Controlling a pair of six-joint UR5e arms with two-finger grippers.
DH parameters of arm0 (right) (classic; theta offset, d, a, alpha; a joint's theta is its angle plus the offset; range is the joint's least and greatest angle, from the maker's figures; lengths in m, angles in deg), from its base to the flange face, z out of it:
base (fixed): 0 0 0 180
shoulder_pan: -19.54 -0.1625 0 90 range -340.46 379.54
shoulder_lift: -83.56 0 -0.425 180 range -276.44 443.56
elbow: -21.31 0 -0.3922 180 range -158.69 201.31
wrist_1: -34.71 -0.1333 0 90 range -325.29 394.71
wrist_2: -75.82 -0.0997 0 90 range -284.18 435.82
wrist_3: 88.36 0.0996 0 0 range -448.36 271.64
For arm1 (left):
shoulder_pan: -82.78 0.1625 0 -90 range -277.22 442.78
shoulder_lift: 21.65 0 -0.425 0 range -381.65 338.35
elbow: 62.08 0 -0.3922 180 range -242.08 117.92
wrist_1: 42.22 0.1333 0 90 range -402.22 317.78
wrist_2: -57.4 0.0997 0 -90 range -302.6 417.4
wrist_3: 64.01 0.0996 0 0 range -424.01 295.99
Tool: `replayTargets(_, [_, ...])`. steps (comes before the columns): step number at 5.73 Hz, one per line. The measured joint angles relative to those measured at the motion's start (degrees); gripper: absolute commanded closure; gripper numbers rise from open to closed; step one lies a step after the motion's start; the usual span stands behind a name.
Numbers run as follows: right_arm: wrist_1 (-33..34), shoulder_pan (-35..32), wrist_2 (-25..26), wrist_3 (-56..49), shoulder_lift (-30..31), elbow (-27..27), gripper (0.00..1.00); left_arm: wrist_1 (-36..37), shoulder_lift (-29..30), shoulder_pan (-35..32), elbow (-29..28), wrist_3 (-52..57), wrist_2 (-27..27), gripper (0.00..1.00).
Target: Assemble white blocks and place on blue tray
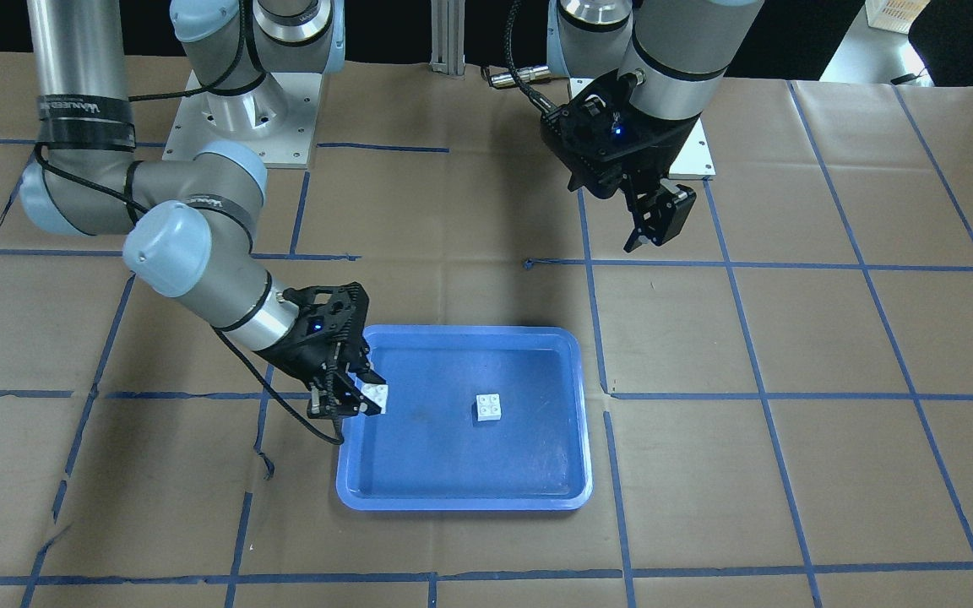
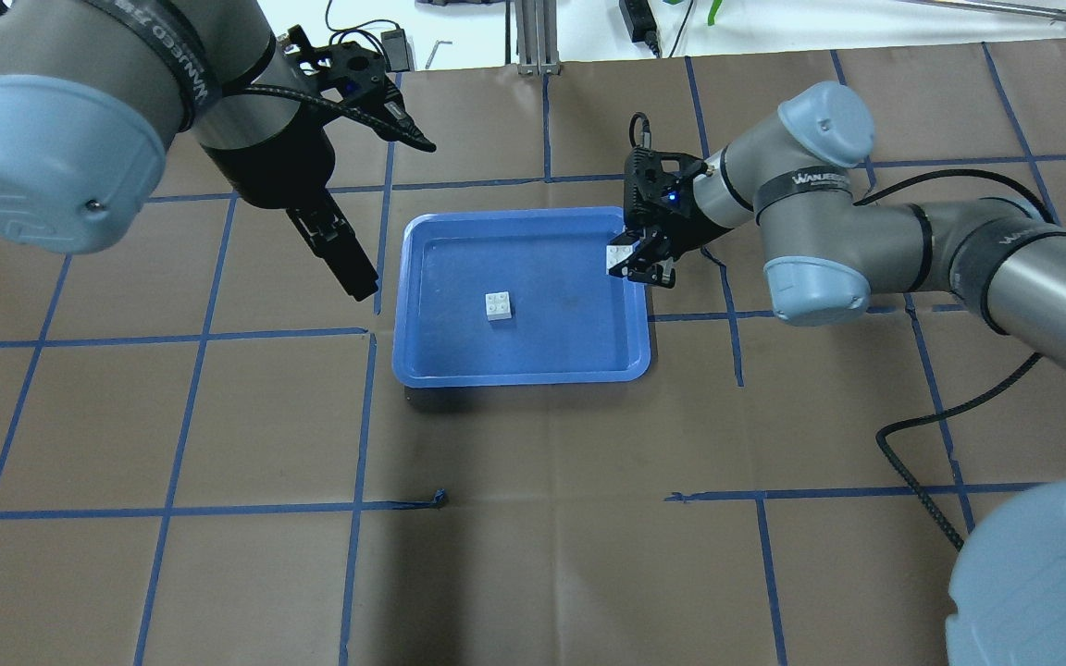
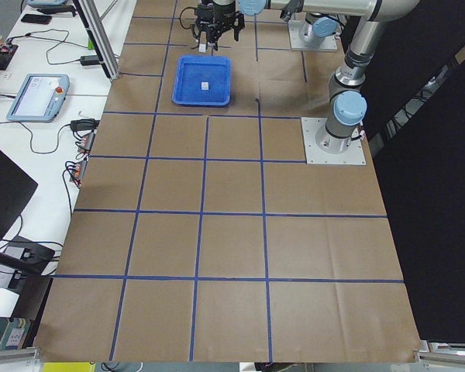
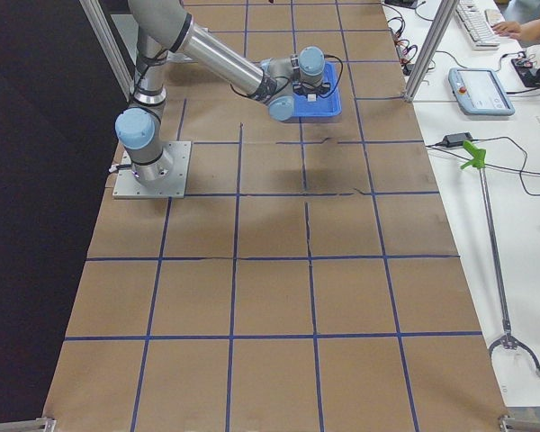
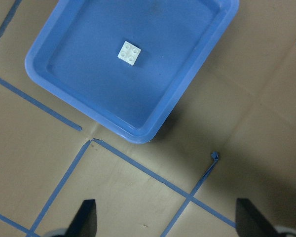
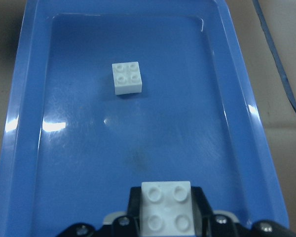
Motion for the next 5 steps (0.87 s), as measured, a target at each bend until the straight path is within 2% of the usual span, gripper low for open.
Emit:
replayTargets(2, [7.05,-4.47,-0.11,3.55,-5.37,-0.78,0.77,0.62,-0.50,0.42,-1.78,-14.92,-0.13,0.00])
replayTargets(3, [8.64,-6.01,-0.14,3.94,-7.78,-1.78,0.77,2.86,-0.92,0.43,-1.26,-26.59,-0.23,0.00])
replayTargets(5, [9.29,-7.76,-0.04,6.54,-9.78,-2.36,0.77,7.74,-1.33,0.56,-0.84,-38.45,1.52,0.00])
